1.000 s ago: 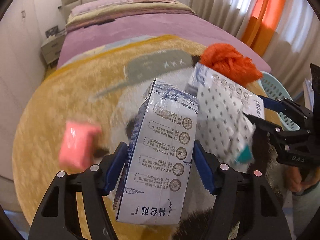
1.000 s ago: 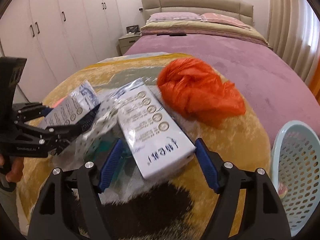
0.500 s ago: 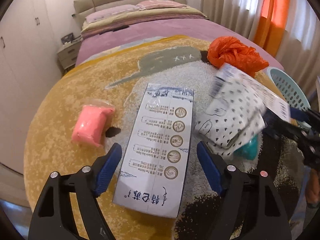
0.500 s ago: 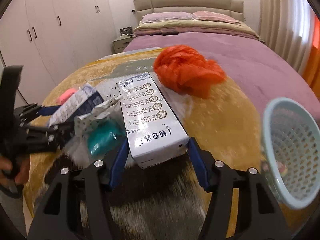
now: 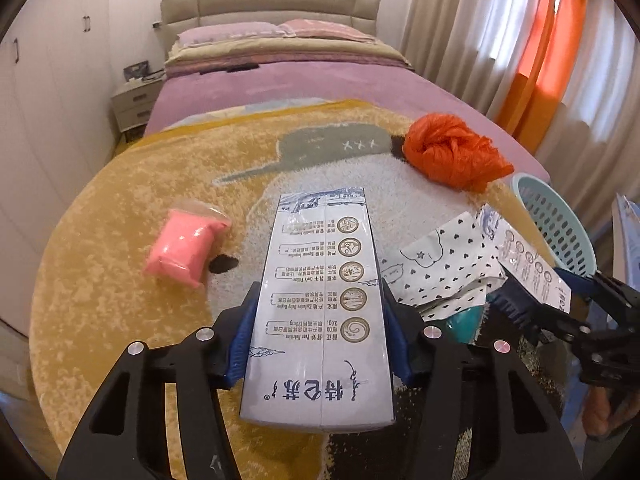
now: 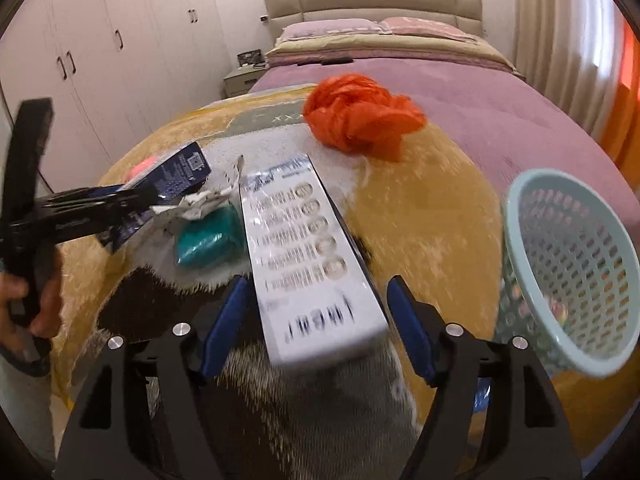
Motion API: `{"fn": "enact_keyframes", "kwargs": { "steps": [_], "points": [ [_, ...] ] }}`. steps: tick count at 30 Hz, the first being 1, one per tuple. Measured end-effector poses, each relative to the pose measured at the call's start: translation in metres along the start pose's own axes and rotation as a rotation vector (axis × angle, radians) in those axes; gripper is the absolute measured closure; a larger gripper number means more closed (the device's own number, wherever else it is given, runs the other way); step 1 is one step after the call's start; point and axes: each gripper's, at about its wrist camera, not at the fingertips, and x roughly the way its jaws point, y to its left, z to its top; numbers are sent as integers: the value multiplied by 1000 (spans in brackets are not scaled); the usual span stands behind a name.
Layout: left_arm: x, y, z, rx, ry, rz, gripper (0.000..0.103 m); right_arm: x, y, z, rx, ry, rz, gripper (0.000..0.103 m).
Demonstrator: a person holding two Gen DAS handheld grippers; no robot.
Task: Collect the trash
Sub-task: 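Grasp the white printed box with the left gripper while the right grasps another box, then carry both white boxes over the blue wastebasket and open both grippers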
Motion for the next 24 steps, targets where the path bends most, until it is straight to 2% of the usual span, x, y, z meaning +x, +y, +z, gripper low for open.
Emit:
{"fn": "enact_keyframes", "kwargs": {
  "steps": [3, 6, 7, 12, 17, 24],
  "points": [
    [-5, 1, 1, -3, -13, -8, 50, 13, 5, 5, -14, 17, -18, 35],
    [-9, 0, 3, 2, -17, -9, 50, 13, 5, 6, -18, 5, -6, 46],
    [-11, 0, 3, 4, -23, -9, 50, 12, 5, 5, -22, -2, -13, 47],
    [-21, -11, 13, 7, -65, -98, 50, -8, -2, 4, -4, -63, -35, 48],
    [-32, -42, 29, 61, -126, -151, 50, -47, -19, 7, 32, -161, -87, 48],
    [-38, -111, 61, 142, -197, -264, 50, -90, -67, 10, 95, -262, -245, 48]
  ]
}}
